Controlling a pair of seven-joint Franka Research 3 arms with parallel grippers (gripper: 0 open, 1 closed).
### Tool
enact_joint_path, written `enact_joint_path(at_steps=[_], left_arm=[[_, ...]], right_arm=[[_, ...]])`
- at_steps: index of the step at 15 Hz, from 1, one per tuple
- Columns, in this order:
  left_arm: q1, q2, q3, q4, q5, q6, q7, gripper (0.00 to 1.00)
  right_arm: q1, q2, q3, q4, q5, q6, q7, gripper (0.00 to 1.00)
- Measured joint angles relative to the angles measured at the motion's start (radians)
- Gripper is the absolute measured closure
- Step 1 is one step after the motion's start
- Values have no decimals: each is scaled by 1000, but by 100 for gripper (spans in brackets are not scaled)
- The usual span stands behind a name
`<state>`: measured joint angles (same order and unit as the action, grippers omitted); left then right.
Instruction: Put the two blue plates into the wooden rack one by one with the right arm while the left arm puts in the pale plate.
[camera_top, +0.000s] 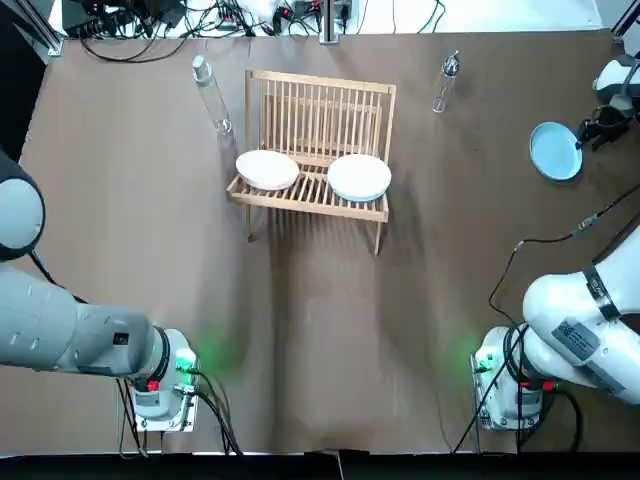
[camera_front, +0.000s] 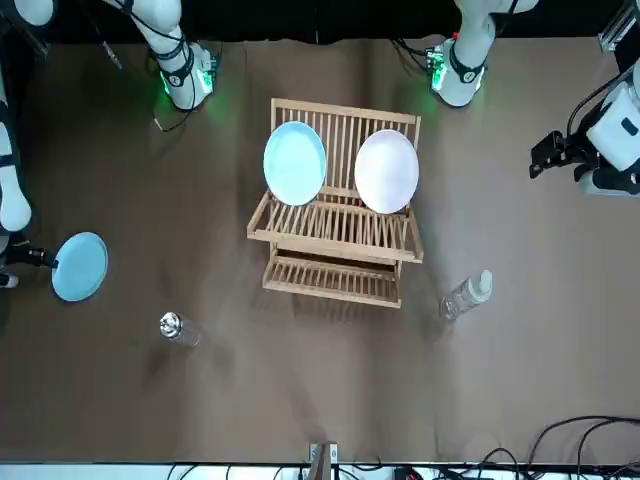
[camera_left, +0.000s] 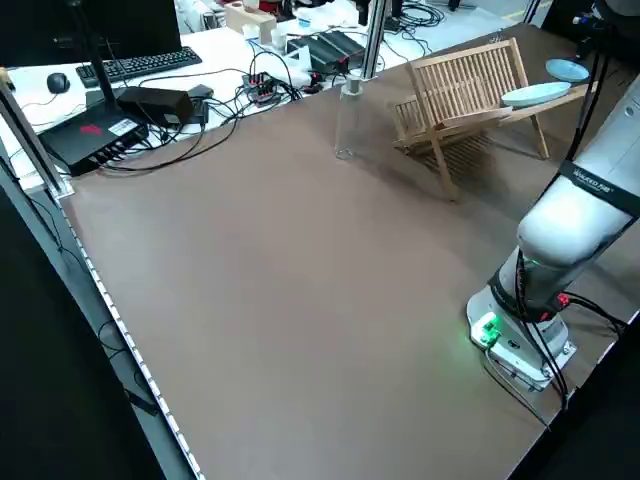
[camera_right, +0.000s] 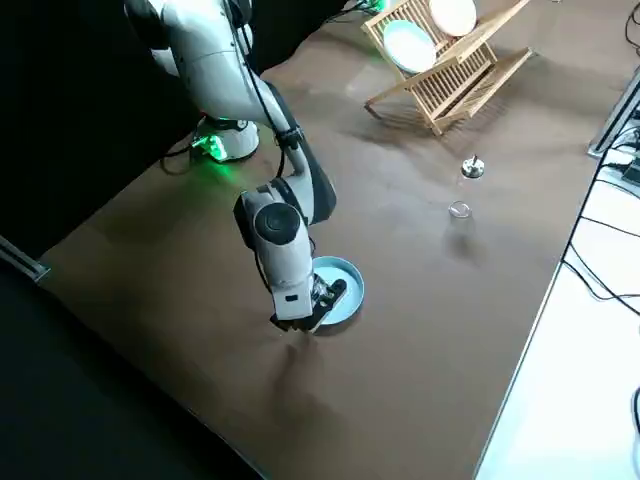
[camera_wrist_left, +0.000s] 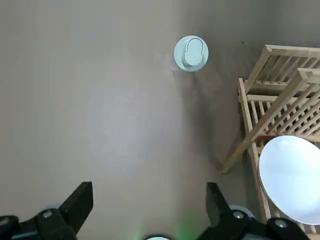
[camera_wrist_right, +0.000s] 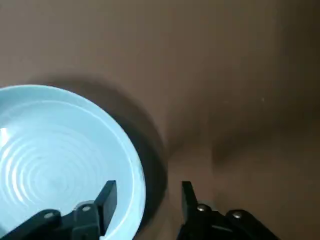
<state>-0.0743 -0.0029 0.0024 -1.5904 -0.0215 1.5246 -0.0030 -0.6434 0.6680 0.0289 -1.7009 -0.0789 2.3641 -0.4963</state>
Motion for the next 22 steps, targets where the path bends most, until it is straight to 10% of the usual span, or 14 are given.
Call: enact_joint_path(at_steps=[6,10,14,22], left_arm=[[1,5,0,-1,-2,4,0,0],[-1,5,0,-1,-2,10,0,0],[-3,5,0,-1,-2,11,0,0],[-1,5,1,-1,-2,12,0,0]], right_arm=[[0,28,6,-5,0,-7,-12,50],[0,26,9,4,1,-109,-34,90],[7,22,24,13,1,-177,-45,96],[175,-56,44,44,23,-669,-77,96]])
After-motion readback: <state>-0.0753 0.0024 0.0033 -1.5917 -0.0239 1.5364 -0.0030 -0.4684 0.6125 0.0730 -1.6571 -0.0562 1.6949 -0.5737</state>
